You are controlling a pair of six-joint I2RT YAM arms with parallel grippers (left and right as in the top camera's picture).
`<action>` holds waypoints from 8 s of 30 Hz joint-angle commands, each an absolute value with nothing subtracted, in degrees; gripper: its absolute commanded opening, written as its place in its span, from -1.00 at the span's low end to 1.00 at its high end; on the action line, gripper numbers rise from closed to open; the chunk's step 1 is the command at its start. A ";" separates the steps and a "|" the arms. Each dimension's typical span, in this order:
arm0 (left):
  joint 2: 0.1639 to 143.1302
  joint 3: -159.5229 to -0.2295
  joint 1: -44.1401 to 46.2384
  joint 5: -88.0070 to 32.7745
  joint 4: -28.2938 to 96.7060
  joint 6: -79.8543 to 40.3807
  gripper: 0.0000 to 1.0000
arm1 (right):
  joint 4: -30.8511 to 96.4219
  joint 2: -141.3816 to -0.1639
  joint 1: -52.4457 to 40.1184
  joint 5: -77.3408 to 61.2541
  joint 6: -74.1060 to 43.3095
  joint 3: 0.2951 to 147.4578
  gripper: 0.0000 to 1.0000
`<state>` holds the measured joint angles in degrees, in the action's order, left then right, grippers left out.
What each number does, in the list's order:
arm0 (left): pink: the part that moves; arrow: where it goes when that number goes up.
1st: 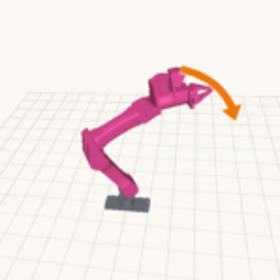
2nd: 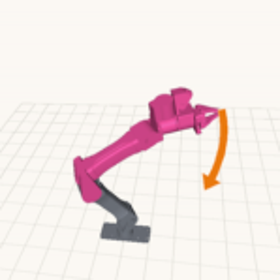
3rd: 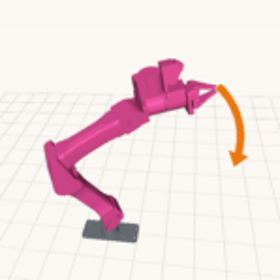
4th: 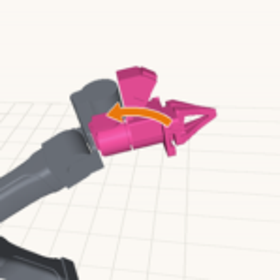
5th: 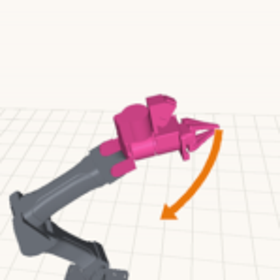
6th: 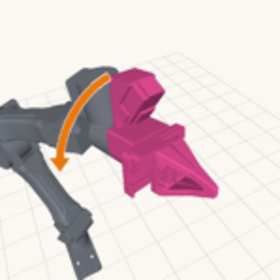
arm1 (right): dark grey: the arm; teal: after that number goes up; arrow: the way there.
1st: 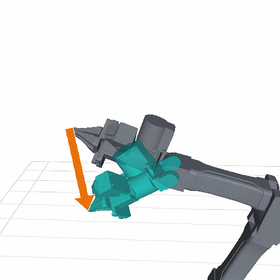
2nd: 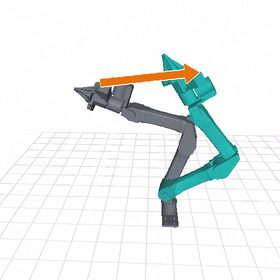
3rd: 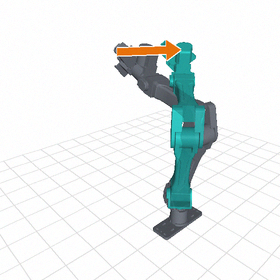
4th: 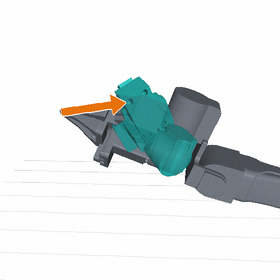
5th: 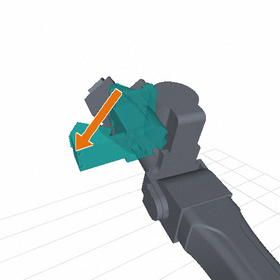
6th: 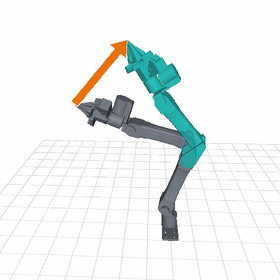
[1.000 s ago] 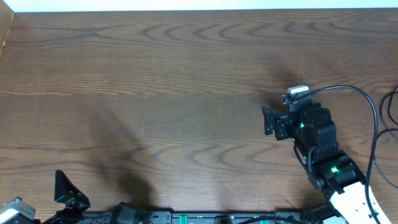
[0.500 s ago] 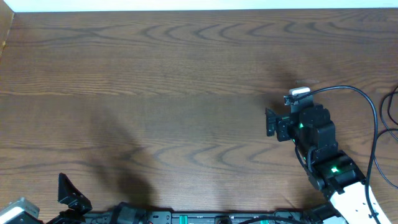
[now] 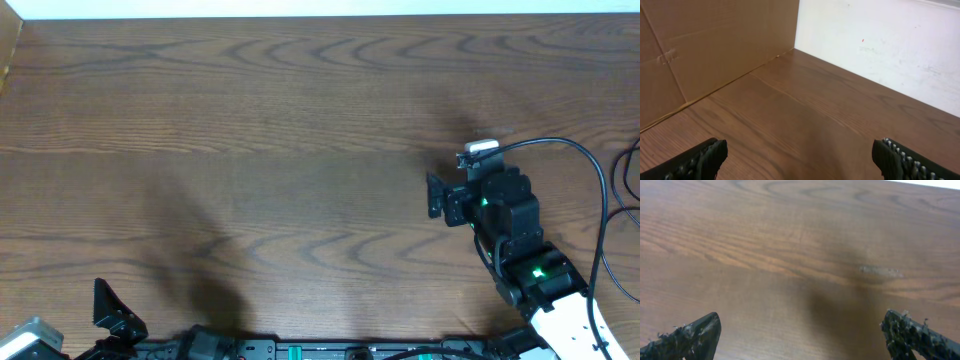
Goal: Untangle cables
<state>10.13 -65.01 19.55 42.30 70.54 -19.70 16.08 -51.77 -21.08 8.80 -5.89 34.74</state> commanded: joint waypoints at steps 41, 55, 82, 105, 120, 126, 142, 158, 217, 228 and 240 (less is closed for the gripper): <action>10.02 -64.84 19.31 42.63 70.74 -20.25 0.96 | 31.59 -11.09 2.31 5.63 -6.37 33.06 0.98; 10.02 -64.84 19.31 42.63 70.74 -20.25 0.95 | 43.11 -1.89 6.42 5.19 -6.35 32.86 0.98; 10.02 -64.84 19.31 42.63 70.74 -20.25 0.95 | -2.39 -0.34 6.87 -18.85 -6.37 6.48 0.98; 10.02 -64.84 19.31 42.63 70.74 -20.25 0.96 | 2.79 -0.32 5.89 -20.05 -5.45 0.30 0.99; 10.02 -64.84 19.31 42.63 70.74 -20.25 0.96 | 2.79 -0.32 5.91 -18.61 -5.50 0.32 0.99; 10.02 -64.84 19.31 42.63 70.74 -20.25 0.96 | 2.79 -0.32 5.91 -18.63 -5.50 0.32 0.98; 10.02 -64.84 19.31 42.68 70.96 -20.16 0.96 | 2.79 -0.32 5.91 -18.61 -5.50 0.32 0.99; 10.07 -41.74 19.18 15.53 35.86 -25.10 0.96 | 2.79 -0.32 5.91 -18.61 -5.50 0.32 0.99; 0.23 -0.23 -5.08 0.62 4.19 -13.98 0.96 | 2.79 -0.32 5.91 -18.61 -5.50 0.32 0.99; 0.23 -0.23 -5.08 0.62 4.19 -13.98 0.96 | 2.79 -0.32 5.91 -18.61 -5.50 0.32 0.99; 0.23 -0.23 -5.08 0.64 4.19 -13.98 0.96 | 2.79 -0.32 5.91 -18.61 -5.50 0.32 0.99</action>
<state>0.58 -0.91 -4.82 0.08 1.30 -14.94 2.59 -0.62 6.24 -18.65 -5.82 0.49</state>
